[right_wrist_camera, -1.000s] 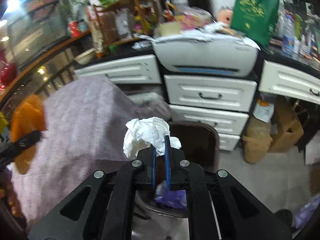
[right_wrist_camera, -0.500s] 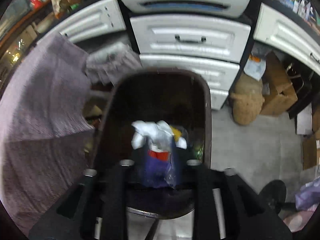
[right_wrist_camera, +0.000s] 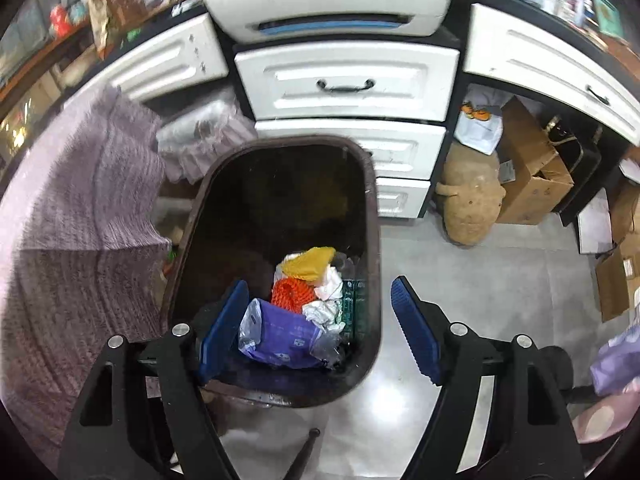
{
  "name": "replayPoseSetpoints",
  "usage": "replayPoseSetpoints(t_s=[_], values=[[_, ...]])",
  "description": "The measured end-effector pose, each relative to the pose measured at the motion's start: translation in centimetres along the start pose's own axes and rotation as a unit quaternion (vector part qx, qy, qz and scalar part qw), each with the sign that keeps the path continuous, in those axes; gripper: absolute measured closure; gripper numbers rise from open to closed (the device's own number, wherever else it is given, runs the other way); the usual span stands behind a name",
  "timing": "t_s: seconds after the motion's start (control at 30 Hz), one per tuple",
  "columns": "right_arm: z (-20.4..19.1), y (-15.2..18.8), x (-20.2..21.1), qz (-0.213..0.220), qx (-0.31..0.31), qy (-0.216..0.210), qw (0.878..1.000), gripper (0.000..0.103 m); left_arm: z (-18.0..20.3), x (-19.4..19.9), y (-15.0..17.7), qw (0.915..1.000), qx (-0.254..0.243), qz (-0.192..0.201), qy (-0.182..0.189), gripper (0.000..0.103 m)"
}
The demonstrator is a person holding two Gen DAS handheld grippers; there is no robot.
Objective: Collect trash
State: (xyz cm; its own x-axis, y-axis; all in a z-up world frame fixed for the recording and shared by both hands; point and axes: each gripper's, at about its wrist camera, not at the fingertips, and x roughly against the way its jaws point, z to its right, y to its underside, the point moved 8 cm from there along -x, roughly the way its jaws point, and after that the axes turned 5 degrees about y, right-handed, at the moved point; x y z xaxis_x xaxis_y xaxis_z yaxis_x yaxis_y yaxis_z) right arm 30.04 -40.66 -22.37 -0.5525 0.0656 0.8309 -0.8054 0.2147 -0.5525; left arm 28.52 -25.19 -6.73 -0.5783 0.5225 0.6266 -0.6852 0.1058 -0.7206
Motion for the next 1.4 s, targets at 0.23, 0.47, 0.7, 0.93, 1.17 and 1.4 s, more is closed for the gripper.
replayPoseSetpoints(t_s=[0.23,0.47,0.7,0.93,1.17,1.4], values=[[3.5,-0.1,3.8,0.039,-0.057,-0.005,0.998,0.029,1.9,-2.6,0.4,0.9993,-0.009,-0.028,0.021,0.071],[6.8,0.5,6.2,0.063,-0.092,0.011,0.994,0.029,2.8,-6.1,2.0,0.9975,-0.009,-0.065,0.027,0.071],[9.5,1.4,7.3,0.071,-0.109,0.037,0.991,0.029,2.4,-9.6,3.6,0.9944,-0.007,-0.103,0.022,0.071],[11.3,2.4,7.4,0.065,-0.125,0.042,0.989,0.029,1.8,-13.1,4.9,0.9893,-0.015,-0.145,0.006,0.071],[11.1,2.9,7.0,0.059,-0.126,0.040,0.989,0.029,1.3,-13.8,5.8,0.9876,-0.019,-0.155,-0.011,0.031],[10.8,2.6,7.3,0.062,-0.129,0.041,0.989,0.029,2.2,-11.0,4.5,0.9929,-0.040,-0.111,-0.013,0.016]])
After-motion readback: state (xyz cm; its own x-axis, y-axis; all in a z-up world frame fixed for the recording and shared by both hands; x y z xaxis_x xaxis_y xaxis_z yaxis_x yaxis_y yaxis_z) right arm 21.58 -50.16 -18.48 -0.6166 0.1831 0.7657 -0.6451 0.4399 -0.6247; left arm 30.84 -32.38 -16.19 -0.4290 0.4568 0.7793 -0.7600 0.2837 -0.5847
